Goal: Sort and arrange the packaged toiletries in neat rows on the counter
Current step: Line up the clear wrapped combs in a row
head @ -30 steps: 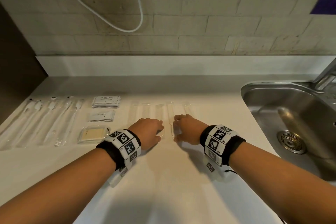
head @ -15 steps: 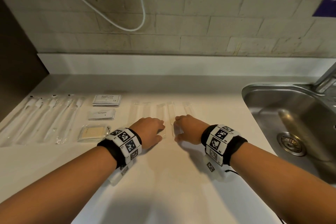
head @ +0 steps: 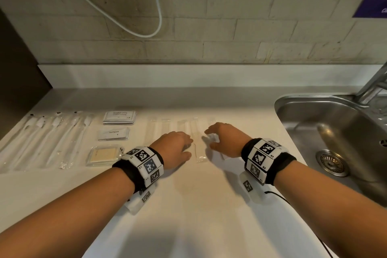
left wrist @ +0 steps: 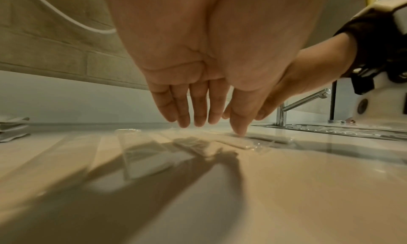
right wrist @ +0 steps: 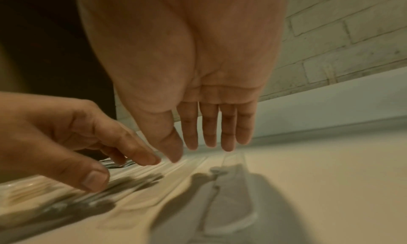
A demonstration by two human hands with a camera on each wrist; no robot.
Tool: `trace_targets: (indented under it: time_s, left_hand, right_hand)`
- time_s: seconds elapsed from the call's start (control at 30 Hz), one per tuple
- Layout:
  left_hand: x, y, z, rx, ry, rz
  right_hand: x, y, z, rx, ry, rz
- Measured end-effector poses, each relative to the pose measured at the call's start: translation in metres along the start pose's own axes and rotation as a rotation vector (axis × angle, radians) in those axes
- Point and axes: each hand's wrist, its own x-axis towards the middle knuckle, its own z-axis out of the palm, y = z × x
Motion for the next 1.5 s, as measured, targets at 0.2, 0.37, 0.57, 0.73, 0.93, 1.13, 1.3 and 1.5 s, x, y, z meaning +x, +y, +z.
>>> trace_targets:
  time_s: [0.2, 0.37, 0.57, 0.73, 0.93, 1.13, 1.3, 1.5]
  left_hand:
    - [0.01, 0.028, 0.002, 0.179, -0.03, 0.027]
    - [0.014, 0.032, 0.009, 0.258, -0.083, 0.018]
    - [0.014, 0.031, 0.01, 0.244, -0.078, 0.028]
    - [0.013, 0.031, 0.011, 0.222, -0.068, 0.043]
    - [0.014, 0.03, 0.012, 0.215, -0.058, 0.057]
    - [0.014, 0.028, 0.013, 0.242, -0.051, 0.072]
    - [0.014, 0.025, 0.013, 0.24, -0.051, 0.08]
    - [0.015, 0.026, 0.013, 0.271, -0.046, 0.081]
  right_hand:
    - [-0.009, 0.009, -0.003, -0.215, -0.201, 0.045]
    - [-0.009, 0.008, 0.006, -0.24, -0.199, 0.022]
    - [-0.004, 0.006, 0.009, -0.222, -0.213, 0.05]
    - [-0.005, 0.009, 0.011, -0.215, -0.204, 0.049]
    - [-0.006, 0.008, 0.014, -0.216, -0.203, 0.052]
    - [-0.003, 0.002, 0.014, -0.208, -0.216, 0.059]
    - [-0.002, 0.005, 0.014, -0.182, -0.194, 0.049]
    - [-0.001, 0.002, 0.014, -0.166, -0.201, 0.061]
